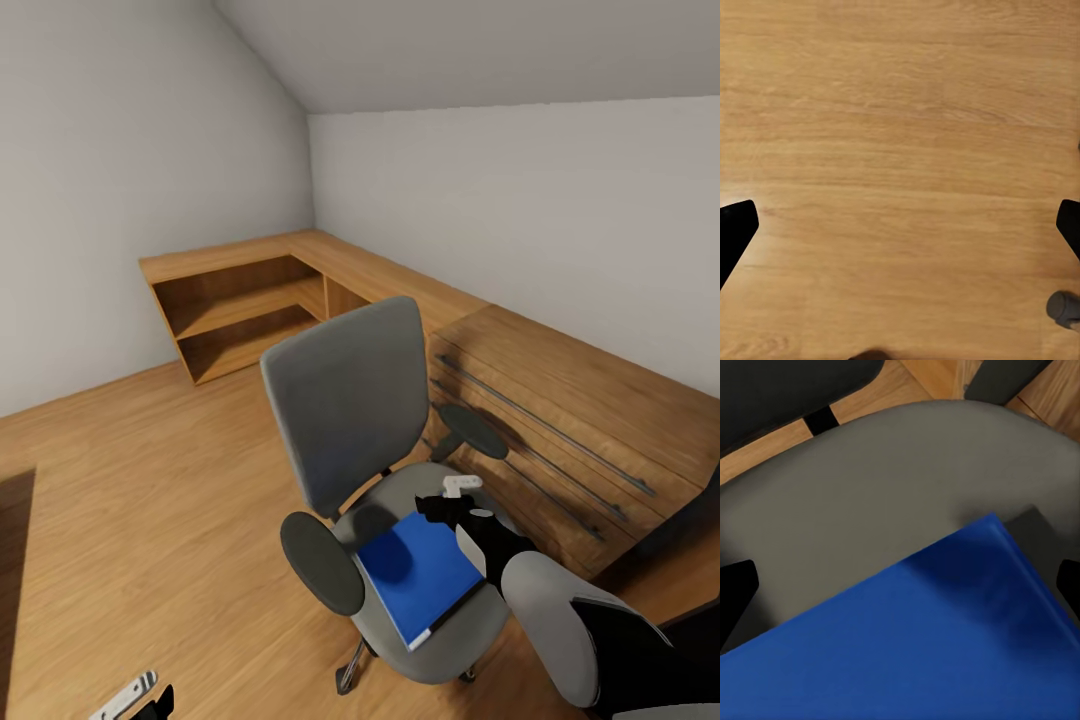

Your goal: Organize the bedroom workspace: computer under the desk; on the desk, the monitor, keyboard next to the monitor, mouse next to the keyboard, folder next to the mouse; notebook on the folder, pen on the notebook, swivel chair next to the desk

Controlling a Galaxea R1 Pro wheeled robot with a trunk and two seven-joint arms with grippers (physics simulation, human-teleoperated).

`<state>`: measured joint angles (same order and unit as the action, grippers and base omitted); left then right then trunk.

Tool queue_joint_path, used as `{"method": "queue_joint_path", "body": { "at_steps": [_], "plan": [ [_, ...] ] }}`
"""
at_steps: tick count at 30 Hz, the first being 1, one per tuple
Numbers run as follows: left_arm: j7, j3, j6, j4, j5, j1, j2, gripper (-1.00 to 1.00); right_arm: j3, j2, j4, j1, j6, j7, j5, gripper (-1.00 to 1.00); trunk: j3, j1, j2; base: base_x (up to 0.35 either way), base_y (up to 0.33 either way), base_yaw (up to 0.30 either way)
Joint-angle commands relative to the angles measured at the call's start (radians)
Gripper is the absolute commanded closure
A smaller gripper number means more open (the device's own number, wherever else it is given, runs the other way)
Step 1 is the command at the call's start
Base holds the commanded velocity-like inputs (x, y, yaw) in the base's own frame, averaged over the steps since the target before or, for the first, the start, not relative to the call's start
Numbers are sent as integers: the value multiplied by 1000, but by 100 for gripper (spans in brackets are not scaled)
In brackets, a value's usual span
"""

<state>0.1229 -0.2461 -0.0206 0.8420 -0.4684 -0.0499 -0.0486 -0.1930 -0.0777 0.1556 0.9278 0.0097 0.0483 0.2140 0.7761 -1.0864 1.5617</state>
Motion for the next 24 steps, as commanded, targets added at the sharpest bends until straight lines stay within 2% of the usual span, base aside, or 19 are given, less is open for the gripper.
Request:
{"method": "queue_joint_path", "body": {
  "at_steps": [1, 8, 18, 24],
  "plan": [
    [3, 2, -3, -2, -10, 0, 0, -100, -9, 0, 1, 0, 1, 4, 10, -100, 1, 0, 0, 0, 0, 0],
    [2, 4, -6, -39, -8, 0, -2, -100, -8, -1, 1, 0, 2, 4, 10, -100, 1, 0, 0, 36, 0, 0],
    [2, 4, -7, -48, -7, 0, -1, -100, -8, 0, 1, 0, 3, 4, 10, -100, 1, 0, 0, 246, 0, 0],
    [4, 3, -38, -47, -7, -1, -1, -100, -8, 1, 1, 0, 7, -18, 10, -100, 1, 0, 0, 74, 0, 0]
  ]
}}
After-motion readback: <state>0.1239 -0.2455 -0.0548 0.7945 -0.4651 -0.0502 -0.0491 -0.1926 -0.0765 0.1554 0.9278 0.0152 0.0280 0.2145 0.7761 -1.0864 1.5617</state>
